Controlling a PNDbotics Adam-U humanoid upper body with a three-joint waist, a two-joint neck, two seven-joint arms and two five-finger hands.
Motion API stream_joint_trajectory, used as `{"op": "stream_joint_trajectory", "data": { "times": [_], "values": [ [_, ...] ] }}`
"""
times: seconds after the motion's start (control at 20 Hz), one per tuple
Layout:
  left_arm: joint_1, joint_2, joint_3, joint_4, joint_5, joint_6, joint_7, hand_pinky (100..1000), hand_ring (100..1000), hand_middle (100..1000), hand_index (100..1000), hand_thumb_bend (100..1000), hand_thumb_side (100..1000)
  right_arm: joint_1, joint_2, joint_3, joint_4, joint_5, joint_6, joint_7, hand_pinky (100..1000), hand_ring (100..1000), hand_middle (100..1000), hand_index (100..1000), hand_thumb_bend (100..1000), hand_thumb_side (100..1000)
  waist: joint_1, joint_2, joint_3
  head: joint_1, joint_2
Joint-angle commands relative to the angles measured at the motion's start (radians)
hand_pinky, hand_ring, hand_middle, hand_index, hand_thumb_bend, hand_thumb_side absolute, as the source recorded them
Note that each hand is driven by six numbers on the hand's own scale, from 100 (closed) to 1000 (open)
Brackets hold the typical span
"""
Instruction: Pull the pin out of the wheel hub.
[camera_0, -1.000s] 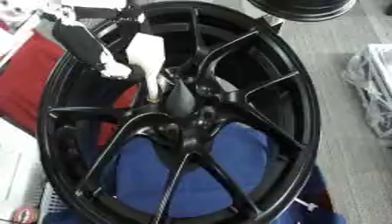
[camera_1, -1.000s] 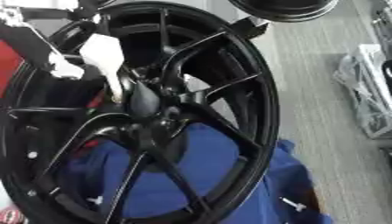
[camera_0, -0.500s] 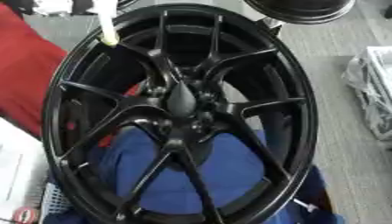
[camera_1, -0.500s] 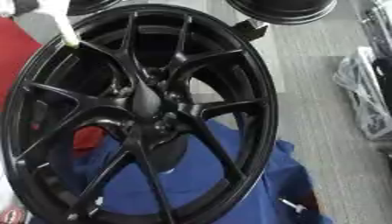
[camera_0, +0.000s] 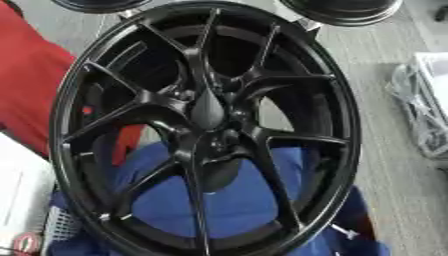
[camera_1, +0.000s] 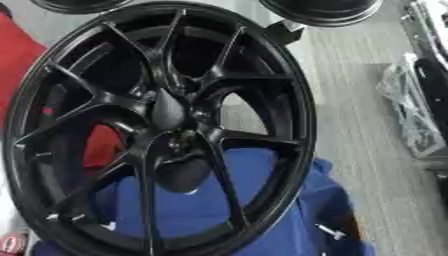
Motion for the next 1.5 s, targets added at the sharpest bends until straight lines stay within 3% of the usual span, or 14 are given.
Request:
{"op": "stream_joint_trajectory", "data": {
  "times": [0.05,0.35,0.45,0.5,0.7,0.85,1.0,1.15,1.3,1.5],
  "values": [
    [0.067,0.094,0.096,0.074,0.047,-0.005,0.082,677,641,503,447,181,198,-0.010,-0.040,-0.023,-0.018,0.003,-0.004,-0.012,859,731,655,712,100,637,-0.004,-0.033,0.005,-0.003,-0.001],
    [0.271,0.102,0.175,0.156,0.102,-0.043,0.182,689,668,554,553,273,368,0.002,-0.048,-0.051,-0.024,0.002,-0.012,-0.041,859,732,656,713,100,630,-0.025,-0.030,0.026,0.004,-0.017],
    [0.311,0.088,0.179,0.163,0.108,-0.059,0.183,714,719,637,655,361,492,0.004,-0.045,-0.057,-0.024,-0.001,-0.014,-0.049,859,732,656,713,100,631,-0.031,-0.030,0.030,0.004,-0.023],
    [0.328,0.082,0.178,0.164,0.106,-0.067,0.175,745,785,747,782,450,615,0.003,-0.044,-0.057,-0.024,-0.002,-0.014,-0.050,859,732,656,713,100,632,-0.033,-0.030,0.030,0.003,-0.027],
    [0.377,0.061,0.182,0.155,0.076,-0.097,0.113,776,842,826,862,584,811,0.002,-0.042,-0.056,-0.025,-0.003,-0.015,-0.049,860,732,656,714,100,636,-0.040,-0.027,0.030,0.000,-0.035],
    [0.395,0.053,0.190,0.136,0.068,-0.112,0.098,769,837,817,854,543,835,0.002,-0.042,-0.059,-0.024,-0.004,-0.015,-0.052,860,732,657,714,100,635,-0.042,-0.026,0.030,0.001,-0.038],
    [0.400,0.043,0.206,0.114,0.106,-0.128,0.144,752,822,789,819,429,852,-0.001,-0.045,-0.061,-0.025,-0.004,-0.016,-0.056,860,733,658,715,100,632,-0.044,-0.025,0.032,-0.001,-0.041],
    [0.400,0.021,0.220,0.064,0.206,-0.160,0.253,744,819,785,799,360,818,-0.004,-0.048,-0.061,-0.026,-0.001,-0.018,-0.059,860,733,660,717,100,629,-0.048,-0.027,0.032,0.005,-0.048],
    [0.413,-0.009,0.228,-0.004,0.305,-0.195,0.379,743,821,790,805,350,809,-0.005,-0.053,-0.062,-0.028,0.003,-0.019,-0.063,860,735,662,718,100,632,-0.050,-0.026,0.033,0.008,-0.053],
    [0.442,-0.060,0.222,-0.109,0.356,-0.210,0.507,738,817,786,801,362,798,-0.004,-0.051,-0.065,-0.030,0.007,-0.019,-0.072,861,737,665,720,100,641,-0.054,-0.025,0.033,0.007,-0.061]
  ]
}}
